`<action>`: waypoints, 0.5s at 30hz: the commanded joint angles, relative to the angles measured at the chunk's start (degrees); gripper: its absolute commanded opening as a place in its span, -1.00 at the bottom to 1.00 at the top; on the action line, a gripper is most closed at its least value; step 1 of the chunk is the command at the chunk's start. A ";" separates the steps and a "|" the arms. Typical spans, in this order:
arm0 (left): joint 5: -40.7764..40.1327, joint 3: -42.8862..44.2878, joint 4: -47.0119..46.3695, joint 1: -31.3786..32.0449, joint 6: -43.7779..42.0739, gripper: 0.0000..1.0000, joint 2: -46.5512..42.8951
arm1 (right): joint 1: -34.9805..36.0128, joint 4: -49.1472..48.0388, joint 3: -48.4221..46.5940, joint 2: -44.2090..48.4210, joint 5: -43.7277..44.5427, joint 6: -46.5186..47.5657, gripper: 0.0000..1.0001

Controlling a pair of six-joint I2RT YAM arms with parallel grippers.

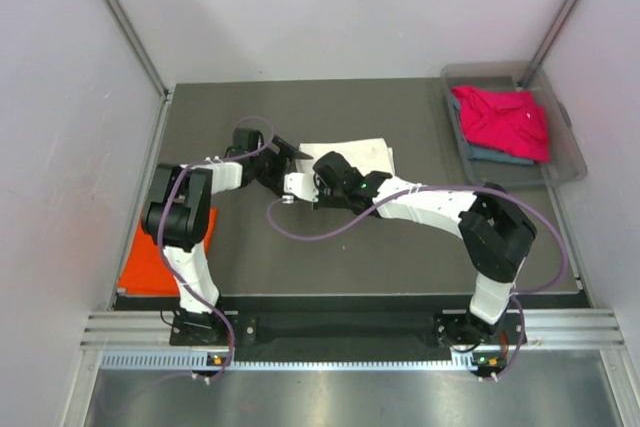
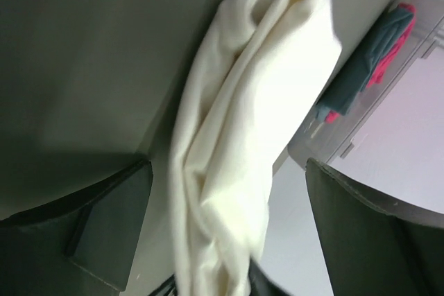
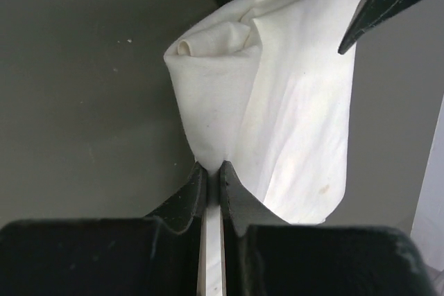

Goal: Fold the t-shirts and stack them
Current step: Neatly place the folded tshirt to the corner

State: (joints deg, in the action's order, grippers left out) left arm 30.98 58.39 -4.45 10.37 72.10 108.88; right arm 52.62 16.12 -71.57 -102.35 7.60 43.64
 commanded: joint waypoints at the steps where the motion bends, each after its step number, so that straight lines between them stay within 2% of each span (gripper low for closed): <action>1: -4.53 3.57 -0.39 0.53 0.76 0.91 4.13 | -0.76 -1.53 -1.99 4.43 -2.06 -1.62 -1.00; 4: -3.56 7.51 0.05 0.61 0.77 0.77 8.08 | -0.94 -2.14 -1.29 5.75 -2.85 -3.20 -1.00; 5: -4.17 8.48 2.75 0.70 0.07 0.70 8.80 | -1.03 -2.67 -0.68 6.36 -2.94 -3.82 -1.00; 7: -5.40 9.98 4.18 0.79 -1.69 0.68 9.68 | -1.12 -3.11 -0.24 6.89 -2.85 -4.43 -1.00; 11: -6.28 10.07 3.49 0.79 -2.05 0.40 9.60 | -1.64 -4.51 1.43 8.56 -4.34 -7.15 -1.00; 14: -5.76 12.09 1.64 0.97 -3.80 -0.14 11.26 | -1.73 -4.69 2.57 9.44 -5.57 -8.91 -1.00; 15: -5.58 12.88 1.81 1.05 -4.94 -0.59 12.14 | -1.73 -4.95 3.45 10.14 -5.75 -9.53 -0.91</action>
State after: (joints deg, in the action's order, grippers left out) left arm 27.64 68.88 -3.62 11.11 70.91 118.50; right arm 51.31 14.96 -69.08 -96.14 4.36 37.26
